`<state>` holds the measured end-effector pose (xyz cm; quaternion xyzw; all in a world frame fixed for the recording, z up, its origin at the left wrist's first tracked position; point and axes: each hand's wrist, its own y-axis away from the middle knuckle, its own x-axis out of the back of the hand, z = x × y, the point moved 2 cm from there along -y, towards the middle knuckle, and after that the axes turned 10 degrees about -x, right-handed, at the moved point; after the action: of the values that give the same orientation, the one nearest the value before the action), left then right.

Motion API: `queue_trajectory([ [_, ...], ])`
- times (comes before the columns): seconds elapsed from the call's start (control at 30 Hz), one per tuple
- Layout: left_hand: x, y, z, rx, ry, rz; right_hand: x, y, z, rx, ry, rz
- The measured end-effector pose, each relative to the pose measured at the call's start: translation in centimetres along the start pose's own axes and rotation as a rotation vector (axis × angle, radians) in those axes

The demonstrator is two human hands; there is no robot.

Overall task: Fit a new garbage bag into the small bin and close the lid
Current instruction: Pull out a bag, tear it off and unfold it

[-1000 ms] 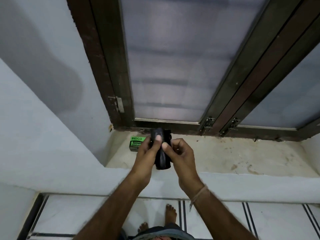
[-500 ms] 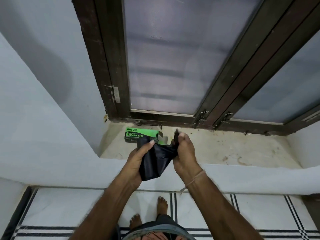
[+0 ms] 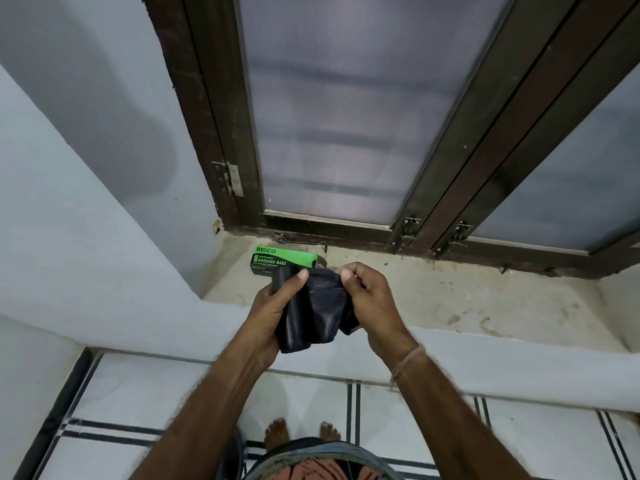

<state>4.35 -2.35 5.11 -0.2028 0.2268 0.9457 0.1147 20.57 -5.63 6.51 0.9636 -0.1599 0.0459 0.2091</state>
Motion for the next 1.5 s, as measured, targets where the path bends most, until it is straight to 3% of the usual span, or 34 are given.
queue_trajectory([
  [0.07,-0.6,0.2,-0.5,-0.005,0.009,0.000,1.0,0.3,0.0,-0.050,-0.081,-0.147],
  [0.13,-1.4,0.5,-1.1,-0.010,0.015,-0.026,1.5,0.6,0.2,-0.063,0.001,-0.237],
  [0.5,-2.6,2.1,-2.4,-0.008,0.066,0.047,4.0,0.4,1.0,-0.175,-0.281,-0.210],
  [0.63,-3.2,2.5,-2.8,-0.033,0.039,0.023,3.5,1.0,0.3,-0.085,-0.081,-0.347],
  [0.7,-3.3,2.6,-2.9,-0.039,0.042,0.019,3.4,0.9,0.4,-0.061,-0.032,-0.301],
  [0.9,-3.1,3.1,-3.3,-0.019,-0.007,0.094,4.7,0.5,1.5,-0.133,-0.213,-0.144],
  [1.03,-3.9,3.6,-3.7,-0.021,-0.008,0.050,4.8,1.1,1.4,-0.148,-0.256,-0.219],
  [1.1,-4.2,3.7,-3.9,-0.039,-0.021,0.016,4.8,1.5,1.2,-0.083,-0.136,-0.289],
  [1.2,-4.4,3.7,-4.3,-0.037,0.006,0.018,5.1,1.1,1.6,-0.018,0.020,-0.205],
  [1.5,-5.4,3.7,-4.1,-0.039,0.023,0.087,5.9,0.6,2.2,-0.199,-0.341,-0.181],
])
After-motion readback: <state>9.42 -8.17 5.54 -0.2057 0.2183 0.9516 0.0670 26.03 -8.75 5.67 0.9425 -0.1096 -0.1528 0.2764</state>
